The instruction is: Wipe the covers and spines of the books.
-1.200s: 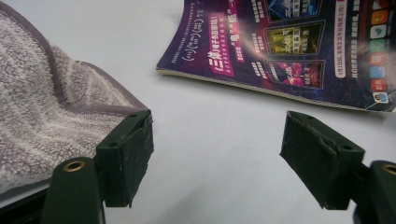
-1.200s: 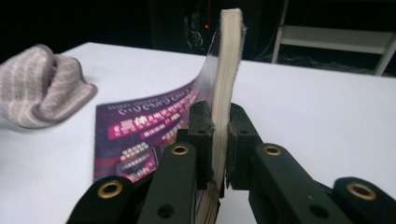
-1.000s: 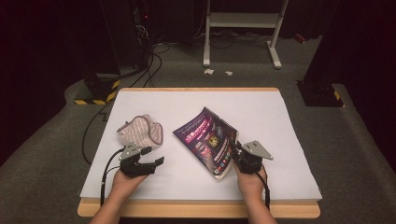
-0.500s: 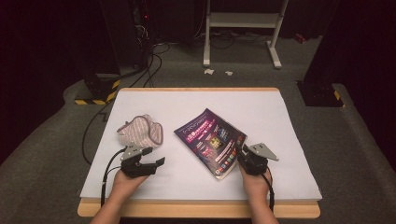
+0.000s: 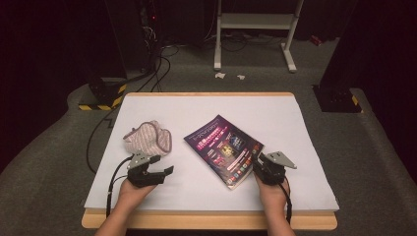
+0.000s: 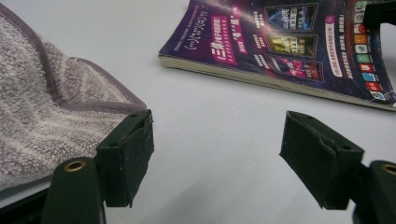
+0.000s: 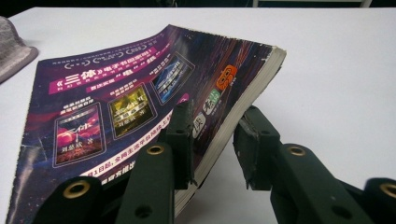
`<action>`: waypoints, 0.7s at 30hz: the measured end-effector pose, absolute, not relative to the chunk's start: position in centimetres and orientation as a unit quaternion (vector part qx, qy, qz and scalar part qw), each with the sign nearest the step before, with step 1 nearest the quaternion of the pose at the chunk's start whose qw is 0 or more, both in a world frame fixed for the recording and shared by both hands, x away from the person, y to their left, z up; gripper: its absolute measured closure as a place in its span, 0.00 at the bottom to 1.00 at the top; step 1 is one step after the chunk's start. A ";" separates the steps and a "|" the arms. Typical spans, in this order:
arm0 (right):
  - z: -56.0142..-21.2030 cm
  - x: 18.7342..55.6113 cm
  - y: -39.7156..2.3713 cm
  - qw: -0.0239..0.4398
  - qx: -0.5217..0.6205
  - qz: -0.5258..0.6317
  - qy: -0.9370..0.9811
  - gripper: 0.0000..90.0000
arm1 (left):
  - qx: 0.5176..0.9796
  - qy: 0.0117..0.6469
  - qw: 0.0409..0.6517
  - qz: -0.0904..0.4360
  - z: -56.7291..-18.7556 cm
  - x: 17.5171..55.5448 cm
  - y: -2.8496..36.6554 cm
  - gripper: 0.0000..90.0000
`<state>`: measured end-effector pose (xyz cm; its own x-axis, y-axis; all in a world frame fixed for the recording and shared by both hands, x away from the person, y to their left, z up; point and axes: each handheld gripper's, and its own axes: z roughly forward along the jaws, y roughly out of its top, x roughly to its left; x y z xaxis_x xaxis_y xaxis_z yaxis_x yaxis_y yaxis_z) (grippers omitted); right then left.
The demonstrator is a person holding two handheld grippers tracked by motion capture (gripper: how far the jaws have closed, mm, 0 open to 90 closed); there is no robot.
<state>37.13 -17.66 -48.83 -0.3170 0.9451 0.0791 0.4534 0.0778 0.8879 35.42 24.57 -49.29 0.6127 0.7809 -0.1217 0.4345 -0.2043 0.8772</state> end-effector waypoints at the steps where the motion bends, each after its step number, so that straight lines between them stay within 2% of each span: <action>1: -48.9 37.1 -17.7 0.277 0.515 0.441 0.680 0.76 | 0.755 0.402 0.486 0.178 -49.3 35.4 24.6 0.28; 21: -48.9 36.9 -18.4 0.283 0.526 0.427 0.678 0.71 | 0.755 0.402 0.485 0.182 -49.2 35.4 24.7 0.28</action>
<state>36.94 -18.44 -48.90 -0.2855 0.9561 0.0660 0.4719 0.0803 0.8780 35.43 24.67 -49.23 0.6108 0.7832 -0.1159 0.4309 -0.2060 0.8786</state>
